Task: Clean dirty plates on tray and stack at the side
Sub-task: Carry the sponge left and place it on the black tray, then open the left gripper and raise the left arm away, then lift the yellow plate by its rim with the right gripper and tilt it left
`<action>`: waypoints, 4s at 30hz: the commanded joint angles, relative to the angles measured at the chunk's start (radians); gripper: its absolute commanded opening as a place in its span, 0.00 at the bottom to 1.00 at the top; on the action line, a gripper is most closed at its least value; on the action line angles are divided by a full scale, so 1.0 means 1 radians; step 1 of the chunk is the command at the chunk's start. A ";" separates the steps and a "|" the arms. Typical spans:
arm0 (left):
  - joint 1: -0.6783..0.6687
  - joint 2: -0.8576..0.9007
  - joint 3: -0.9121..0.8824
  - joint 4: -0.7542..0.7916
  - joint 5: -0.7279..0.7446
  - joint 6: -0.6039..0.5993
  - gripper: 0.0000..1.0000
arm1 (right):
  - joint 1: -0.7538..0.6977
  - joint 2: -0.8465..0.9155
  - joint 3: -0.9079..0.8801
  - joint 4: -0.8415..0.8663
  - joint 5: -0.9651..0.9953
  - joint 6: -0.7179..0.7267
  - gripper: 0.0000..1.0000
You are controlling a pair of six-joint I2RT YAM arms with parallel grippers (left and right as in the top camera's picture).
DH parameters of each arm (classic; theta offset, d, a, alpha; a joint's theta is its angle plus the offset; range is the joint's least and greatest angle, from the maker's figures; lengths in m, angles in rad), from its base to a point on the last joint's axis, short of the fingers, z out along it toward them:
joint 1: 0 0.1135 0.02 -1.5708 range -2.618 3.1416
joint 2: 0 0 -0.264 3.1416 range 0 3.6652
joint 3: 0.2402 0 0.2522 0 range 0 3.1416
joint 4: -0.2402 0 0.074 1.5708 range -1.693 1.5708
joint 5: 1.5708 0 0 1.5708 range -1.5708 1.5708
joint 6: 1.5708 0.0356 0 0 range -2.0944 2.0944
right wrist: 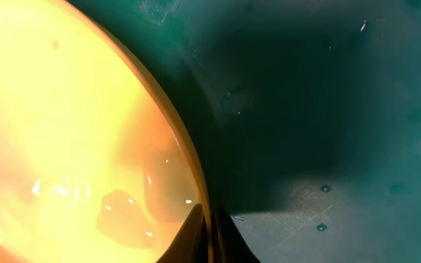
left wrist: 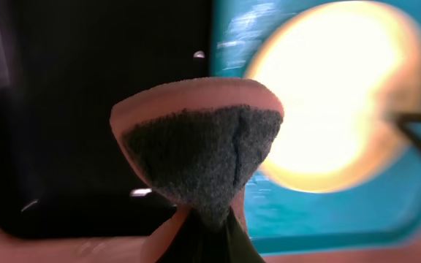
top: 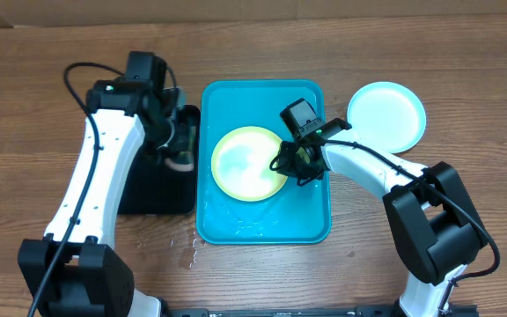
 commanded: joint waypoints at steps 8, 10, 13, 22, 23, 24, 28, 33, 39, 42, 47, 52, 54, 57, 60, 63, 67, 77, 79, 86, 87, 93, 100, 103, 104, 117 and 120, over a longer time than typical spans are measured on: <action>0.027 0.017 -0.165 0.119 -0.159 -0.091 0.04 | 0.006 0.002 -0.010 0.007 0.027 -0.006 0.04; 0.027 0.017 -0.228 0.176 -0.158 -0.091 0.04 | 0.006 0.002 -0.016 0.013 0.027 -0.005 0.05; 0.027 0.017 -0.318 0.255 -0.158 -0.091 0.04 | 0.006 0.002 -0.018 0.016 0.027 -0.005 0.05; 0.027 0.017 -0.375 0.311 -0.144 -0.091 0.35 | 0.006 0.002 -0.018 0.073 0.047 -0.006 0.43; 0.027 0.017 -0.372 0.309 -0.142 -0.091 0.34 | 0.006 0.002 -0.018 0.079 0.057 -0.006 0.42; 0.027 0.016 -0.367 0.306 -0.142 -0.091 0.34 | 0.006 0.002 -0.018 0.082 0.062 -0.006 0.41; 0.027 0.016 -0.338 0.282 -0.143 -0.091 0.33 | 0.006 0.002 -0.018 0.081 0.068 -0.005 0.21; 0.034 0.016 -0.233 0.193 -0.142 -0.091 0.38 | 0.006 0.002 -0.018 0.081 0.069 -0.006 0.04; 0.080 -0.008 -0.026 0.040 -0.055 -0.093 0.43 | 0.006 0.002 -0.018 0.080 0.069 -0.006 0.04; 0.123 -0.043 0.055 0.008 0.027 -0.098 0.46 | 0.006 0.002 -0.018 0.080 0.069 -0.006 0.13; 0.248 -0.146 0.117 0.001 0.177 -0.164 0.49 | 0.006 0.002 -0.018 0.084 0.081 -0.005 0.18; 0.340 -0.228 0.116 -0.024 0.182 -0.184 1.00 | 0.006 0.002 -0.018 0.117 0.108 -0.005 0.17; 0.343 -0.237 0.116 -0.050 0.157 -0.183 1.00 | 0.006 0.002 -0.018 0.118 0.111 -0.005 0.12; 0.343 -0.235 0.109 -0.103 0.090 -0.184 1.00 | 0.006 0.002 -0.018 0.116 0.110 -0.005 0.04; 0.343 -0.230 0.100 -0.108 0.082 -0.184 1.00 | 0.006 0.002 -0.018 0.115 0.110 -0.005 0.04; 0.343 -0.227 0.099 -0.109 0.070 -0.183 1.00 | 0.006 0.002 -0.018 0.113 0.110 -0.005 0.04; 0.343 -0.226 0.099 -0.109 0.070 -0.184 1.00 | 0.006 0.002 -0.018 0.114 0.110 -0.005 0.04; 0.343 -0.224 0.099 -0.109 0.070 -0.184 0.99 | -0.012 -0.002 0.042 0.060 0.101 -0.001 0.04; 0.343 -0.224 0.099 -0.109 0.070 -0.184 1.00 | -0.028 -0.011 0.102 -0.002 0.079 -0.002 0.04; 0.343 -0.224 0.099 -0.109 0.070 -0.184 1.00 | -0.043 -0.034 0.315 -0.191 0.072 -0.032 0.04; 0.343 -0.224 0.099 -0.109 0.070 -0.184 1.00 | -0.042 -0.034 0.346 -0.214 0.071 -0.032 0.04; 0.343 -0.224 0.099 -0.109 0.070 -0.184 1.00 | 0.006 -0.034 0.405 -0.176 0.059 0.008 0.04; 0.343 -0.224 0.099 -0.109 0.070 -0.184 1.00 | 0.120 -0.008 0.403 -0.050 0.146 0.089 0.04; 0.343 -0.224 0.099 -0.109 0.070 -0.184 1.00 | 0.178 -0.002 0.403 -0.009 0.225 0.088 0.04; 0.343 -0.224 0.099 -0.109 0.070 -0.184 1.00 | 0.202 0.000 0.403 0.003 0.264 0.088 0.04; 0.343 -0.224 0.099 -0.109 0.070 -0.184 1.00 | 0.437 0.014 0.403 0.068 0.673 0.080 0.04; 0.343 -0.224 0.099 -0.109 0.070 -0.184 1.00 | 0.454 0.027 0.403 0.095 0.671 0.080 0.04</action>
